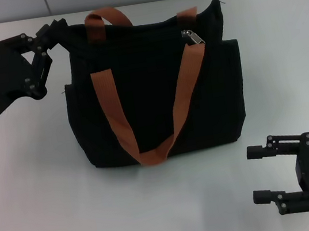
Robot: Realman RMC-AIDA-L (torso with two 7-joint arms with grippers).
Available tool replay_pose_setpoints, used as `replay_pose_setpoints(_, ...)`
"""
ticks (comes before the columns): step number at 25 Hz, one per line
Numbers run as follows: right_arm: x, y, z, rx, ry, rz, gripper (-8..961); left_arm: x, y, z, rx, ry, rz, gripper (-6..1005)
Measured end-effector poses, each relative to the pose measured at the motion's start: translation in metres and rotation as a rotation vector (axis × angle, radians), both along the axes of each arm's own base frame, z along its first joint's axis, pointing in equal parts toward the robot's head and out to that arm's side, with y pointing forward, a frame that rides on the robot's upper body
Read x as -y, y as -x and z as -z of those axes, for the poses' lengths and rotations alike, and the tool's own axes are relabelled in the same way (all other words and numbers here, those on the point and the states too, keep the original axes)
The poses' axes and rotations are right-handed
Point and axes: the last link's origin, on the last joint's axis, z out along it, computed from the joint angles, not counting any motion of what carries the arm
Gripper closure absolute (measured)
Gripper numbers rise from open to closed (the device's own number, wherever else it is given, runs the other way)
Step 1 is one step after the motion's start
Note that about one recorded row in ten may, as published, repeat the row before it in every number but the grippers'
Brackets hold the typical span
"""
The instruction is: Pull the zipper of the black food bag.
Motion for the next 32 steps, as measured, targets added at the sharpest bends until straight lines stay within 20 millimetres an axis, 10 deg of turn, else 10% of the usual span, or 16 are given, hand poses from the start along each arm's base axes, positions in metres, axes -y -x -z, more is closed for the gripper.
replay_pose_setpoints(17, -0.001, 0.002, 0.000, -0.005, 0.011, 0.000, 238, 0.008, 0.005, 0.002, 0.025, 0.001, -0.020, 786)
replay_pose_setpoints(32, -0.004, 0.004, 0.002, -0.003, 0.006, 0.000, 238, 0.018, 0.012, -0.065, 0.064, 0.383, -0.098, 212)
